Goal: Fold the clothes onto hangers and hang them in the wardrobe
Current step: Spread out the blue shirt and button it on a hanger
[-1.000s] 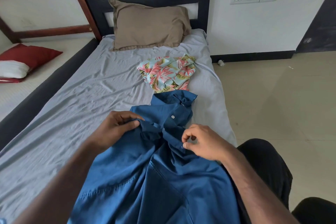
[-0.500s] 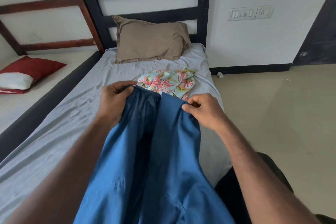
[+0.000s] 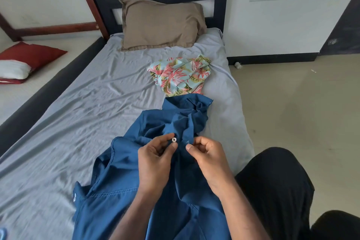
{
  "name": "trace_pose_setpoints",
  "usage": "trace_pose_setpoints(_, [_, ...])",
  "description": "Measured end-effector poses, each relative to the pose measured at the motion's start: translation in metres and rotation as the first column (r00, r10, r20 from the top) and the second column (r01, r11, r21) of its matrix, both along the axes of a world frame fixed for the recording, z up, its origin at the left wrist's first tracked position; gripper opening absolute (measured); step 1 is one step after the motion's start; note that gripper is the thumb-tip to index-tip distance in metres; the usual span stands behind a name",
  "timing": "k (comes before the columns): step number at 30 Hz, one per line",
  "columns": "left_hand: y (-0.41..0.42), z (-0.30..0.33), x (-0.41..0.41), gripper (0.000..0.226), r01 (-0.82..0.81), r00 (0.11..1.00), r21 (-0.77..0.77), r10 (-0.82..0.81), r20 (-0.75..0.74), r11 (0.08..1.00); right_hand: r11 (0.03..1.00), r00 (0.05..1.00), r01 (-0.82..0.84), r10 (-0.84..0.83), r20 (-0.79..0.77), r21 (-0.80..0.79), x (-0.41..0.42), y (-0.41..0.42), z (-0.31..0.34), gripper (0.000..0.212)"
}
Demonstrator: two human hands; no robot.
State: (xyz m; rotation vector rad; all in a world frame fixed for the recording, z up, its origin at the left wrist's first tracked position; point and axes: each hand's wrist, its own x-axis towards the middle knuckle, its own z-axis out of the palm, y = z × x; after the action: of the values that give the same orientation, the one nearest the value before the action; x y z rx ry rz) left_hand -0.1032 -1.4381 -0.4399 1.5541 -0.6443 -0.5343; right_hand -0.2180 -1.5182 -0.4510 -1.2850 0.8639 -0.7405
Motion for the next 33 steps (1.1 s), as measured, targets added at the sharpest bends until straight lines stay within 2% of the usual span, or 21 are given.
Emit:
trace_pose_setpoints(3, [-0.001, 0.002, -0.003, 0.015, -0.058, 0.998, -0.020, 0.058, -0.015, 0.998, 1.000, 1.000, 0.018, -0.018, -0.001, -0.013, -0.004, -0.001, -0.004, 0.010])
trace_pose_setpoints(6, [-0.001, 0.003, -0.005, 0.012, -0.069, 0.994, -0.017, 0.070, 0.084, 0.997, 0.992, 0.997, 0.064, -0.068, -0.032, -0.111, -0.004, -0.001, -0.005, 0.015])
trace_pose_setpoints(9, [-0.002, 0.004, -0.011, 0.013, -0.018, 0.984, 0.027, 0.013, 0.177, 0.999, 0.981, 0.997, 0.053, -0.063, -0.045, -0.189, -0.003, 0.000, -0.007, 0.017])
trace_pose_setpoints(17, [-0.004, 0.003, -0.018, 0.010, 0.049, 0.971, 0.083, -0.067, 0.230, 0.995, 0.965, 0.997, 0.046, -0.061, -0.051, -0.258, -0.005, 0.001, -0.008, 0.021])
trace_pose_setpoints(33, [-0.011, 0.000, -0.019, 0.018, -0.071, 0.946, 0.155, 0.018, 0.323, 0.985, 0.970, 0.999, 0.032, -0.040, -0.031, -0.241, -0.005, 0.000, -0.014, 0.012])
